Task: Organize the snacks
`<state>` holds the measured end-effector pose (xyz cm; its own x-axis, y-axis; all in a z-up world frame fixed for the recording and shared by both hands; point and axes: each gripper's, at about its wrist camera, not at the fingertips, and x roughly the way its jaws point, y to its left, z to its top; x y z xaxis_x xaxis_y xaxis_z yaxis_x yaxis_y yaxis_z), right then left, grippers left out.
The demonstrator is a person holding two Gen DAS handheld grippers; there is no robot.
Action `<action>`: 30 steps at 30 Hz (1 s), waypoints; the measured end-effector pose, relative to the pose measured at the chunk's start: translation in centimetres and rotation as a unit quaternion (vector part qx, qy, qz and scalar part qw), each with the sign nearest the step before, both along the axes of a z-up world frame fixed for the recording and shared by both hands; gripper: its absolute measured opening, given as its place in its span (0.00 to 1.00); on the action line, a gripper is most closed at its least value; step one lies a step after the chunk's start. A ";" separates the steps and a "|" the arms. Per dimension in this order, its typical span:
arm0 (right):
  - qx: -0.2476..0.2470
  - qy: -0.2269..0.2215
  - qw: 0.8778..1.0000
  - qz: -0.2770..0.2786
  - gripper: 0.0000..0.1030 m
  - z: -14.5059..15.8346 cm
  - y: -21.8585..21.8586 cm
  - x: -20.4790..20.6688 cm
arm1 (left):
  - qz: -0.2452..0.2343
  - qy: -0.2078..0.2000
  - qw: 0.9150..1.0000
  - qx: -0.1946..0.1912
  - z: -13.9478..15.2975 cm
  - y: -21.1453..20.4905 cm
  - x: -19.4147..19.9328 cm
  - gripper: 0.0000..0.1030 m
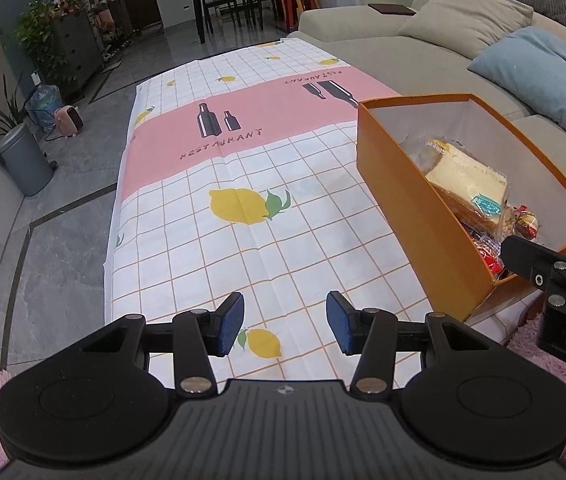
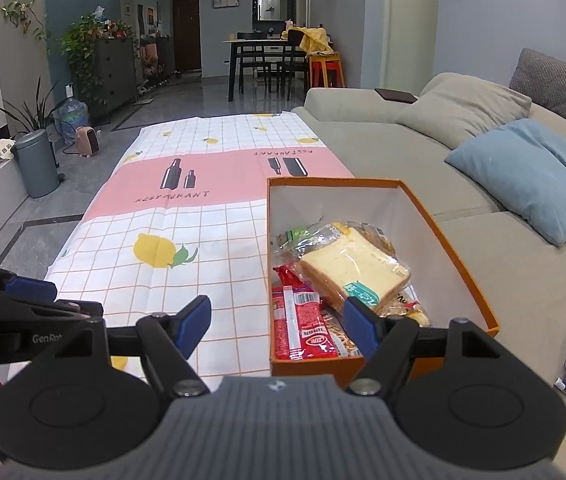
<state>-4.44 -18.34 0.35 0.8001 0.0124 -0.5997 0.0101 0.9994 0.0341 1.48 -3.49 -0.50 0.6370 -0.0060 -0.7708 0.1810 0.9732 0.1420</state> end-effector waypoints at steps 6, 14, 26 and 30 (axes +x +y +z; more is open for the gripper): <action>-0.003 -0.006 1.000 0.000 0.70 0.3 0.1 -0.4 | 0.001 0.001 1.000 -0.006 0.2 0.1 -0.2 0.55; -0.006 -0.006 1.000 0.001 0.70 0.4 0.2 -0.5 | 0.002 -0.003 1.000 -0.011 0.5 0.2 -0.3 0.55; -0.011 -0.006 1.000 -0.005 0.70 0.5 0.1 -0.5 | 0.000 -0.001 1.000 -0.020 0.6 0.2 -0.3 0.55; -0.010 -0.006 1.000 -0.008 0.70 0.5 0.0 -0.6 | 0.000 -0.001 1.000 -0.025 0.7 0.1 -0.4 0.55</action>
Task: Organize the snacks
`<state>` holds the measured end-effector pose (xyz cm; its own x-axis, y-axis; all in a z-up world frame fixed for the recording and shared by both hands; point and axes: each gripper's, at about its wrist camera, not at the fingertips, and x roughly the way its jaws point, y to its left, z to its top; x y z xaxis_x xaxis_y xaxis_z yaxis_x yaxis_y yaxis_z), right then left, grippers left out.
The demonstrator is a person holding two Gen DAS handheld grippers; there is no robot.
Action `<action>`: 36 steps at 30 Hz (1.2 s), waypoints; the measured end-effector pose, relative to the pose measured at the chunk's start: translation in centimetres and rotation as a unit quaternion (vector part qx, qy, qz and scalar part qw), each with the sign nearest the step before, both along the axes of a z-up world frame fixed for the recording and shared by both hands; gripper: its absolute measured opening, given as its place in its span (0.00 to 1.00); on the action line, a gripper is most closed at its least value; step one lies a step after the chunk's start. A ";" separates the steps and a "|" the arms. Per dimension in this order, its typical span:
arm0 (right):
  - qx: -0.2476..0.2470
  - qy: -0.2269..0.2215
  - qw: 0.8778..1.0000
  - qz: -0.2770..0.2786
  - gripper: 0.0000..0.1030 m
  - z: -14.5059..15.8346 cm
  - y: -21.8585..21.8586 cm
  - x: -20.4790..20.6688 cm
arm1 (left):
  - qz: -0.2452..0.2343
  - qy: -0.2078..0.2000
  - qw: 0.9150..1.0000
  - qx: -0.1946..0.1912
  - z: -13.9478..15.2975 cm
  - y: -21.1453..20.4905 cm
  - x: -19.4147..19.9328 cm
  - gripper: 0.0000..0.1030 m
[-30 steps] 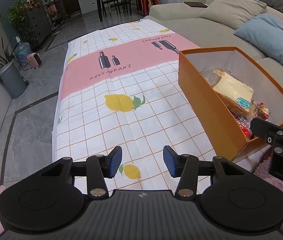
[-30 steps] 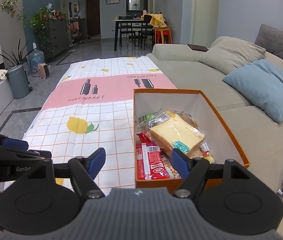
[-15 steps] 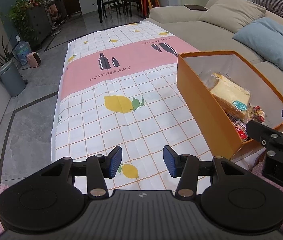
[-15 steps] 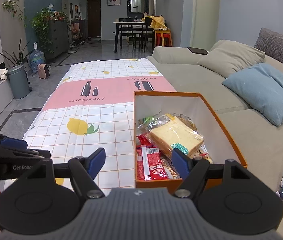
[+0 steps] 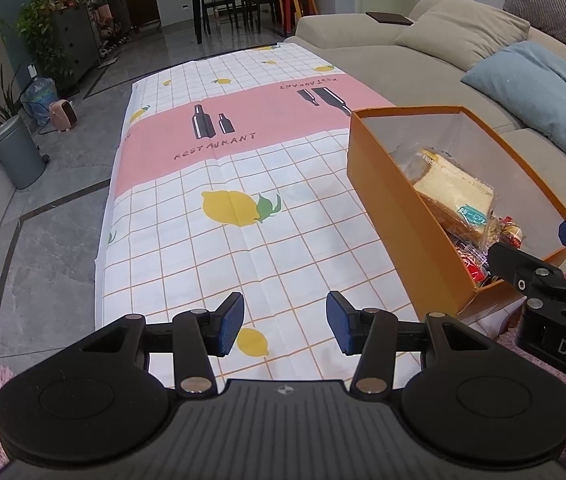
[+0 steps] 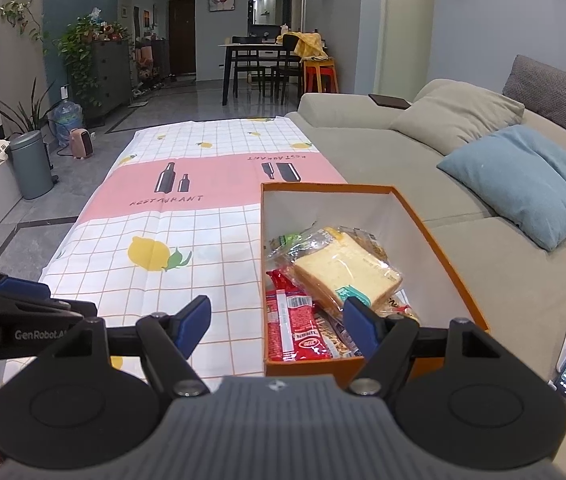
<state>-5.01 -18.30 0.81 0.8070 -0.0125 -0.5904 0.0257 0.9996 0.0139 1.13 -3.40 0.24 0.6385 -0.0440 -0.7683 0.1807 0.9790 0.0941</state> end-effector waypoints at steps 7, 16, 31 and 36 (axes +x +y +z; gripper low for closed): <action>0.001 -0.002 1.000 -0.005 0.70 0.1 0.0 -0.1 | 0.001 -0.002 1.000 0.000 0.1 0.0 0.0 0.55; 0.002 -0.006 1.000 -0.010 0.70 0.2 -0.1 -0.2 | -0.002 -0.006 1.000 -0.001 0.3 -0.2 0.0 0.55; -0.001 -0.004 1.000 -0.007 0.70 0.2 0.0 -0.2 | 0.006 -0.011 1.000 0.008 0.3 -0.5 -0.2 0.55; -0.001 -0.003 1.000 -0.007 0.70 0.1 0.1 -0.3 | 0.008 -0.013 1.000 0.010 0.2 -0.5 -0.2 0.55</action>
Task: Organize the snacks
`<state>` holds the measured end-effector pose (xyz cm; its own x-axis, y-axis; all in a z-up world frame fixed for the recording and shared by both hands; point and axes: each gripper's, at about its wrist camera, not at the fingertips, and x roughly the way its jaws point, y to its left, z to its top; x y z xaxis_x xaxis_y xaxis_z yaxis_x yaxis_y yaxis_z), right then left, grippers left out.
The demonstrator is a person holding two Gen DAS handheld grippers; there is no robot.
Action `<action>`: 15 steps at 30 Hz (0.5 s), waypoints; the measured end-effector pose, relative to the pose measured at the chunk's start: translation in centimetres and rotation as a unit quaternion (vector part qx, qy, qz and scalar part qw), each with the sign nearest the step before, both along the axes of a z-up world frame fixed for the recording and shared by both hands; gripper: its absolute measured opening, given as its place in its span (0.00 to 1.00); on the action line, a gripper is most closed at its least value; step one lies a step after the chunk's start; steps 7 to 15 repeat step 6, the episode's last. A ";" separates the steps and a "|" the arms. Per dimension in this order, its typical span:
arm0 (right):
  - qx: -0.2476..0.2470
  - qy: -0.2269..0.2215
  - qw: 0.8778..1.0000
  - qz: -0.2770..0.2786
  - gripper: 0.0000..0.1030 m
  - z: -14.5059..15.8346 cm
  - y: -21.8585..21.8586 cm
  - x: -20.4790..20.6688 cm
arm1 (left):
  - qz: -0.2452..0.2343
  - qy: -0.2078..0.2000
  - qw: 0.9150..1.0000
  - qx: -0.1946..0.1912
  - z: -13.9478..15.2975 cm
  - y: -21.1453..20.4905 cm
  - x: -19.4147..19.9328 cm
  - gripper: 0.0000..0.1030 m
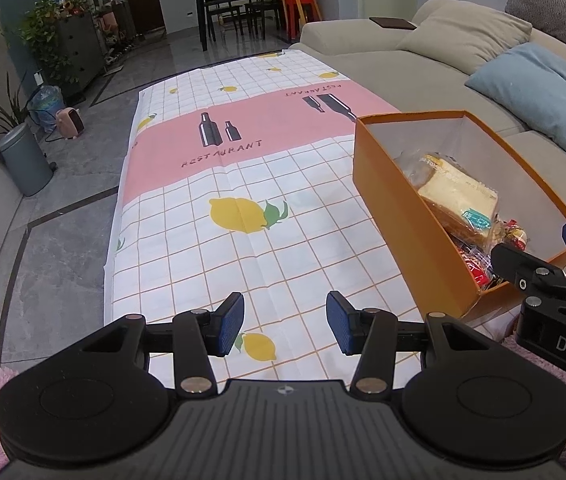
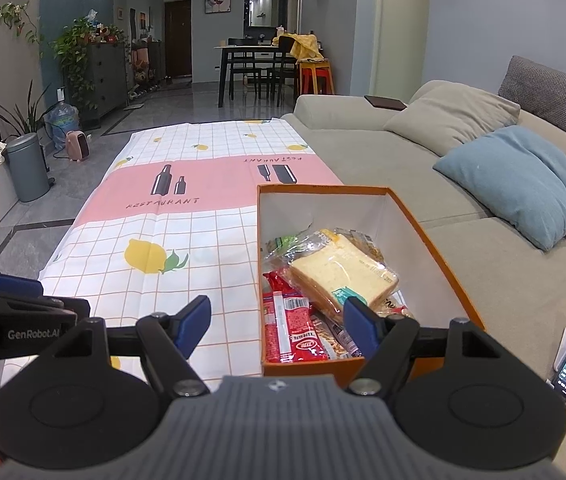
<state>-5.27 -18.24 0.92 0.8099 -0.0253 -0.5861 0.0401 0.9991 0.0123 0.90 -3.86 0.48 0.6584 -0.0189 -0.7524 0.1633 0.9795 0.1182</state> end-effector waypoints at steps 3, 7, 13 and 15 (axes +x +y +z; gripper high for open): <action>0.000 0.002 1.000 0.001 0.70 -0.1 0.0 0.1 | 0.002 0.000 1.000 0.002 -0.1 0.0 0.0 0.55; 0.000 0.003 1.000 0.002 0.70 -0.1 0.0 0.1 | 0.004 0.003 1.000 0.001 -0.2 0.1 0.0 0.55; 0.000 0.003 1.000 0.002 0.70 -0.1 0.0 0.1 | 0.004 0.003 1.000 0.001 -0.2 0.1 0.0 0.55; 0.000 0.003 1.000 0.002 0.70 -0.1 0.0 0.1 | 0.004 0.003 1.000 0.001 -0.2 0.1 0.0 0.55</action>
